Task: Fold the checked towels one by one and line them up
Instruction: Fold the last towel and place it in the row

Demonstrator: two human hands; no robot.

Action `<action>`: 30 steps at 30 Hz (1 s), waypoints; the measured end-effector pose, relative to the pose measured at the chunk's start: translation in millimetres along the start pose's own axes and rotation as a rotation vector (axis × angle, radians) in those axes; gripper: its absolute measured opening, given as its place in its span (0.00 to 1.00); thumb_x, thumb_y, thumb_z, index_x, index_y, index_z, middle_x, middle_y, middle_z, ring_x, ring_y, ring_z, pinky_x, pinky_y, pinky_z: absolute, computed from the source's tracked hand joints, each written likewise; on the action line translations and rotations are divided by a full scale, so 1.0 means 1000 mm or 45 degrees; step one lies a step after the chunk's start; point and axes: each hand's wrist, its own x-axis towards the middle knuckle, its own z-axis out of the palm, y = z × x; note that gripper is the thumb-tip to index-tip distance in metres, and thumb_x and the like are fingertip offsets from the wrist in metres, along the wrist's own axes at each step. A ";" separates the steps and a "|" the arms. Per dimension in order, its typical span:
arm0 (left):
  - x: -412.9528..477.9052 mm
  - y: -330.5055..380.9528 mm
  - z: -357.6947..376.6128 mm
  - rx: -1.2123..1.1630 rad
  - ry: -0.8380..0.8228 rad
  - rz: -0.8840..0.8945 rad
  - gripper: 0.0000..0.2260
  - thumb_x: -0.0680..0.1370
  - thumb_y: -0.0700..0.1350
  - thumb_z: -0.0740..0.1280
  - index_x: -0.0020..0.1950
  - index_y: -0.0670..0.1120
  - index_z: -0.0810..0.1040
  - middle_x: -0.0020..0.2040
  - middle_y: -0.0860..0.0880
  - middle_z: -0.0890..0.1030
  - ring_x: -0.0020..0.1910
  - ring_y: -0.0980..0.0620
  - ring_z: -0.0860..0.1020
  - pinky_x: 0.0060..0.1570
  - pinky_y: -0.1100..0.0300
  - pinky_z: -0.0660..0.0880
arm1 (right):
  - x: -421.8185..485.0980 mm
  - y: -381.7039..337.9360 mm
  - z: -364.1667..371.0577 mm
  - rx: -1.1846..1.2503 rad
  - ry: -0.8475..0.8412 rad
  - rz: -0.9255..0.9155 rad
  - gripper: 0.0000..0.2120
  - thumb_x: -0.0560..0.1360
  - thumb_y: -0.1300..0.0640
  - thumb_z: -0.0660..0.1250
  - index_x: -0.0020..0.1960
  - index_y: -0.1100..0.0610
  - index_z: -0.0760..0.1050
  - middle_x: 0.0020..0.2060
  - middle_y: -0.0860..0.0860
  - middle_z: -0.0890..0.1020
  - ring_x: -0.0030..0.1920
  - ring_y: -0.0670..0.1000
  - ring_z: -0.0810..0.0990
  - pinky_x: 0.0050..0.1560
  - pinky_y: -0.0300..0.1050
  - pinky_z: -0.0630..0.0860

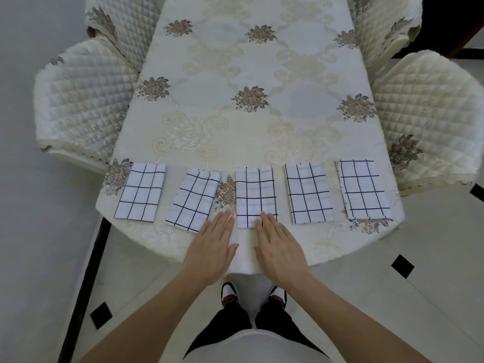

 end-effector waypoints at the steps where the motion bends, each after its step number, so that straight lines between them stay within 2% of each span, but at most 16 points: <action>1: -0.002 -0.012 -0.004 0.020 0.033 0.021 0.26 0.82 0.52 0.52 0.75 0.39 0.68 0.77 0.42 0.66 0.76 0.44 0.66 0.72 0.47 0.67 | 0.004 -0.010 -0.001 0.005 0.020 -0.064 0.27 0.80 0.52 0.53 0.75 0.64 0.66 0.74 0.62 0.67 0.74 0.60 0.68 0.71 0.56 0.70; 5: -0.012 -0.078 -0.008 0.057 0.178 0.095 0.18 0.76 0.40 0.63 0.65 0.38 0.78 0.69 0.39 0.75 0.67 0.39 0.76 0.66 0.46 0.74 | 0.029 -0.051 0.001 0.020 0.071 -0.236 0.24 0.79 0.55 0.54 0.72 0.62 0.70 0.72 0.60 0.72 0.71 0.58 0.72 0.68 0.53 0.73; 8: -0.013 -0.120 -0.008 0.050 0.178 0.156 0.21 0.71 0.35 0.73 0.64 0.38 0.79 0.68 0.40 0.77 0.66 0.40 0.76 0.63 0.46 0.76 | 0.047 -0.076 0.006 -0.007 0.092 -0.269 0.24 0.80 0.56 0.59 0.74 0.62 0.68 0.73 0.60 0.71 0.73 0.58 0.69 0.71 0.53 0.70; 10: -0.012 -0.142 -0.004 0.069 0.167 0.272 0.17 0.76 0.39 0.67 0.65 0.39 0.79 0.68 0.41 0.77 0.67 0.42 0.77 0.63 0.46 0.76 | 0.055 -0.093 0.012 -0.050 0.085 -0.246 0.24 0.79 0.57 0.62 0.74 0.63 0.68 0.73 0.60 0.70 0.73 0.58 0.69 0.72 0.53 0.68; 12: -0.008 -0.154 -0.002 0.080 0.133 0.358 0.18 0.79 0.44 0.59 0.64 0.39 0.80 0.67 0.41 0.78 0.66 0.43 0.77 0.63 0.47 0.76 | 0.058 -0.105 0.020 -0.118 0.087 -0.253 0.25 0.79 0.58 0.64 0.74 0.64 0.67 0.73 0.61 0.70 0.73 0.59 0.69 0.73 0.53 0.66; 14: -0.006 -0.161 0.000 0.075 0.069 0.393 0.20 0.79 0.45 0.56 0.64 0.39 0.80 0.66 0.42 0.79 0.65 0.44 0.78 0.61 0.47 0.78 | 0.061 -0.114 0.026 -0.158 0.074 -0.274 0.24 0.80 0.59 0.60 0.75 0.65 0.66 0.73 0.62 0.69 0.74 0.59 0.68 0.74 0.54 0.65; 16: -0.008 -0.165 0.002 0.034 0.023 0.401 0.20 0.79 0.46 0.56 0.64 0.40 0.80 0.66 0.43 0.79 0.65 0.44 0.78 0.61 0.48 0.78 | 0.064 -0.124 0.031 -0.192 0.071 -0.249 0.24 0.81 0.58 0.53 0.75 0.64 0.66 0.74 0.61 0.69 0.75 0.59 0.67 0.74 0.54 0.64; 18: -0.005 -0.167 0.002 0.009 0.016 0.421 0.20 0.79 0.45 0.57 0.64 0.40 0.80 0.65 0.43 0.80 0.64 0.45 0.79 0.61 0.50 0.78 | 0.072 -0.134 0.032 -0.191 0.071 -0.203 0.24 0.80 0.58 0.50 0.74 0.64 0.68 0.73 0.60 0.71 0.74 0.58 0.69 0.74 0.54 0.64; 20: -0.003 -0.166 0.000 -0.002 0.080 0.434 0.16 0.78 0.42 0.65 0.63 0.40 0.80 0.64 0.42 0.80 0.63 0.45 0.79 0.62 0.51 0.76 | 0.078 -0.139 0.032 -0.180 0.071 -0.163 0.24 0.79 0.60 0.51 0.71 0.65 0.71 0.70 0.60 0.73 0.72 0.58 0.72 0.72 0.53 0.66; 21: -0.002 -0.163 -0.001 -0.025 0.082 0.417 0.17 0.74 0.40 0.72 0.63 0.39 0.81 0.64 0.42 0.80 0.63 0.45 0.80 0.63 0.52 0.74 | 0.079 -0.139 0.031 -0.183 0.074 -0.148 0.23 0.78 0.60 0.53 0.70 0.65 0.72 0.70 0.60 0.74 0.71 0.58 0.73 0.71 0.52 0.67; 23: 0.001 -0.156 -0.002 -0.057 0.014 0.370 0.26 0.65 0.38 0.81 0.62 0.39 0.82 0.63 0.42 0.81 0.62 0.45 0.80 0.63 0.54 0.73 | 0.079 -0.134 0.027 -0.183 0.071 -0.122 0.24 0.75 0.61 0.58 0.70 0.66 0.72 0.69 0.61 0.75 0.70 0.58 0.73 0.70 0.52 0.68; 26: 0.005 -0.142 0.000 -0.096 -0.046 0.304 0.32 0.56 0.37 0.85 0.59 0.40 0.83 0.61 0.43 0.82 0.60 0.46 0.81 0.63 0.57 0.72 | 0.080 -0.122 0.022 -0.183 0.060 -0.095 0.25 0.73 0.62 0.62 0.70 0.67 0.72 0.69 0.62 0.74 0.70 0.59 0.74 0.70 0.52 0.69; 30: 0.005 -0.132 0.000 -0.112 -0.089 0.271 0.42 0.44 0.40 0.86 0.58 0.37 0.82 0.60 0.40 0.82 0.59 0.43 0.82 0.59 0.53 0.77 | 0.082 -0.111 0.024 -0.166 0.028 -0.077 0.28 0.70 0.63 0.71 0.69 0.67 0.73 0.68 0.62 0.75 0.69 0.59 0.75 0.69 0.51 0.70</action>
